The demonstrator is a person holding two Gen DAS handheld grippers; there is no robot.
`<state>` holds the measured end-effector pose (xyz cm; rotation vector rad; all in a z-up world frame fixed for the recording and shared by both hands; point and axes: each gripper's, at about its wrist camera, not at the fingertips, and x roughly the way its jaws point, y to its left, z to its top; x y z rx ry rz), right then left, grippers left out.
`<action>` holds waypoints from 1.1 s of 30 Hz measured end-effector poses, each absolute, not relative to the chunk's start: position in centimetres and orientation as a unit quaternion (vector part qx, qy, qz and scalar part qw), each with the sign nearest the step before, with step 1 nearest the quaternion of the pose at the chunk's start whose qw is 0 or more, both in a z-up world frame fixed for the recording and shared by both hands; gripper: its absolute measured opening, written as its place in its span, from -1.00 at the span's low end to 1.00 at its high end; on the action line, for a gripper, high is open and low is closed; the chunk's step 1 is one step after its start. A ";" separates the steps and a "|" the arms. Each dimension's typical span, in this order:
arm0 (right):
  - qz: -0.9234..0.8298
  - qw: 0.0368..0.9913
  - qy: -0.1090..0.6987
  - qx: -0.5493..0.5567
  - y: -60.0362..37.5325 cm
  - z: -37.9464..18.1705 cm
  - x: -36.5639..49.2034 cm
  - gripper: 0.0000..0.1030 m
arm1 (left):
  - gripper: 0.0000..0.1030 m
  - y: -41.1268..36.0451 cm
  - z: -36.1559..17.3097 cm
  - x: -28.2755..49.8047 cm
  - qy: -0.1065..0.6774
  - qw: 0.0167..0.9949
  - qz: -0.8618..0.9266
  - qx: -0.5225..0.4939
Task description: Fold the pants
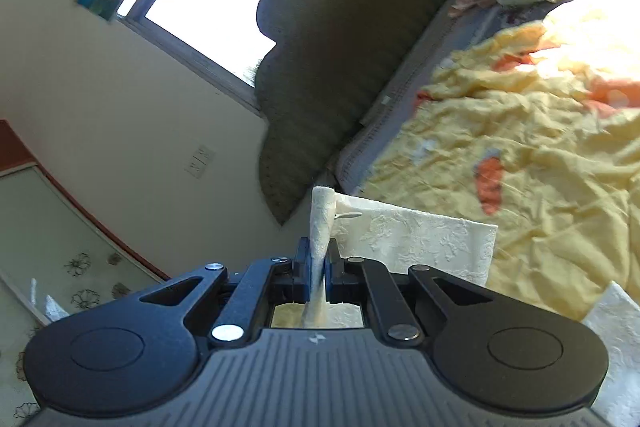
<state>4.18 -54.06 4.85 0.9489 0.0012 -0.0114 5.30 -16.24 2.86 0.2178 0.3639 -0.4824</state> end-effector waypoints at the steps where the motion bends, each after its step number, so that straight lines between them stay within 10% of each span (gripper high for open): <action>1: 0.011 0.899 -0.036 0.436 -53.5 5.9 2.8 -0.88 | -0.83 -15.4 4.1 5.3 0.165 0.954 -0.235 0.084; 12: -0.206 0.828 0.117 0.509 -54.8 -7.3 -8.6 -0.88 | -0.83 -18.1 -3.3 0.2 0.249 0.874 -0.346 0.233; 25: -0.230 0.836 0.183 0.463 -53.6 -8.5 -10.9 -0.86 | -0.83 -17.3 -3.8 0.6 0.282 0.858 -0.360 0.235; 33: -0.374 0.890 0.120 0.232 -46.5 -1.9 -9.4 -0.36 | -0.21 -15.0 -1.8 -0.2 0.285 0.846 -0.394 0.218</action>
